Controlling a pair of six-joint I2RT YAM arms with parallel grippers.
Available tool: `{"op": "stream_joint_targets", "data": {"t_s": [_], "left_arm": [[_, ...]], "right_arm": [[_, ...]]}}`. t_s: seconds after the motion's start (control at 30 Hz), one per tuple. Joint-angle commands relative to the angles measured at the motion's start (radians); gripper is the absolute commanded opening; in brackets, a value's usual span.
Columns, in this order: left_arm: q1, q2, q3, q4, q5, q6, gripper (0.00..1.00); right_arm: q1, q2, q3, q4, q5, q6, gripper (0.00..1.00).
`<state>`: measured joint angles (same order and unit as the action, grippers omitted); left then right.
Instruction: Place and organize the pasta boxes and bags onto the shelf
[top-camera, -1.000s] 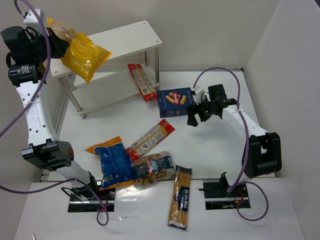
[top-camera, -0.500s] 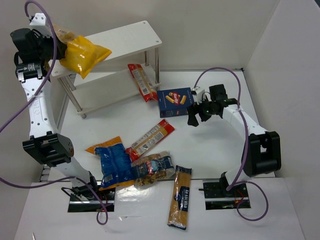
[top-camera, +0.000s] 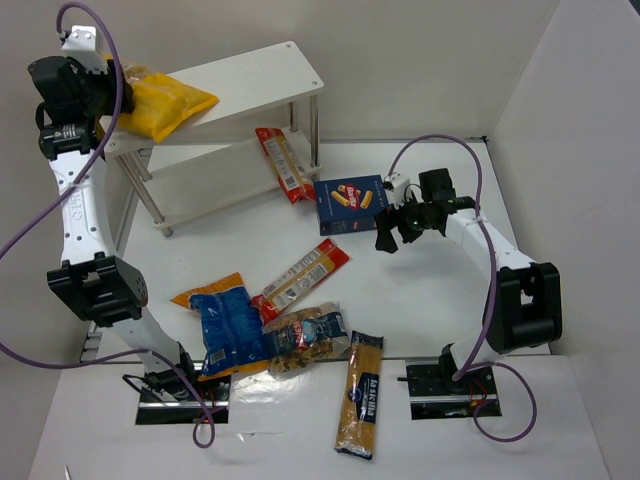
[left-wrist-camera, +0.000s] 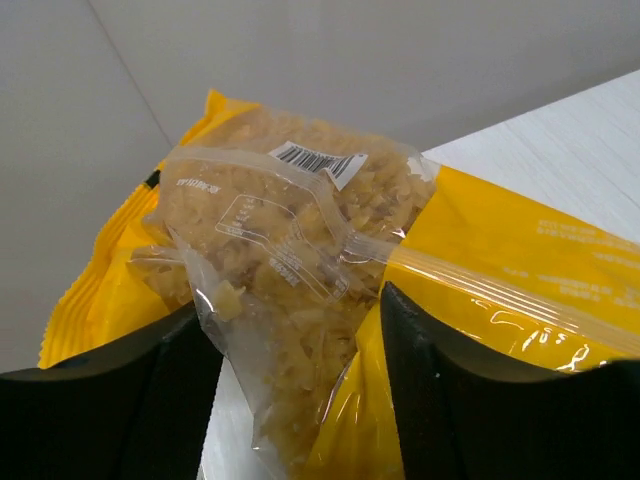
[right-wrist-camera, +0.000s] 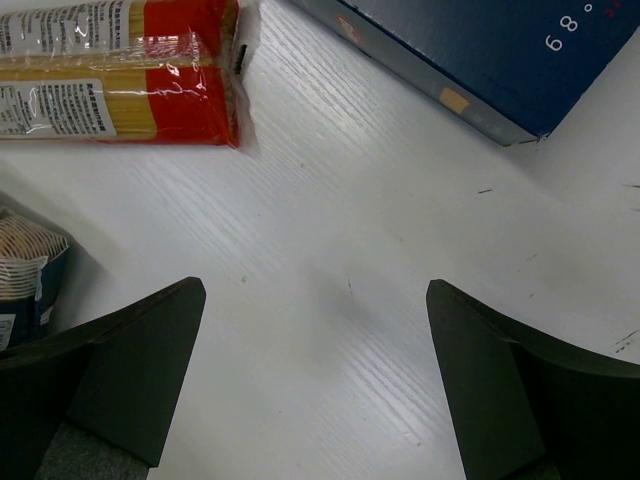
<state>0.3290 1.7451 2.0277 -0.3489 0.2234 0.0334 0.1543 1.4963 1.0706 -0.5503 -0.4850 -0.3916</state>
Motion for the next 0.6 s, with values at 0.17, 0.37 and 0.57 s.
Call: {"op": "stream_joint_targets", "data": {"t_s": [0.17, 0.37, 0.57], "left_arm": [[-0.015, -0.002, 0.061, 0.044, -0.041, 0.028, 1.00], [-0.015, -0.082, 0.100, -0.004, -0.091, 0.005, 1.00], [-0.015, -0.247, 0.085, -0.156, -0.067, -0.017, 1.00]], "right_arm": [[-0.007, 0.001, -0.004, 0.013, -0.026, -0.015, 1.00], [-0.007, -0.010, -0.004, 0.013, -0.026, -0.015, 1.00], [-0.007, -0.079, 0.005, -0.007, -0.035, -0.015, 1.00]]}}
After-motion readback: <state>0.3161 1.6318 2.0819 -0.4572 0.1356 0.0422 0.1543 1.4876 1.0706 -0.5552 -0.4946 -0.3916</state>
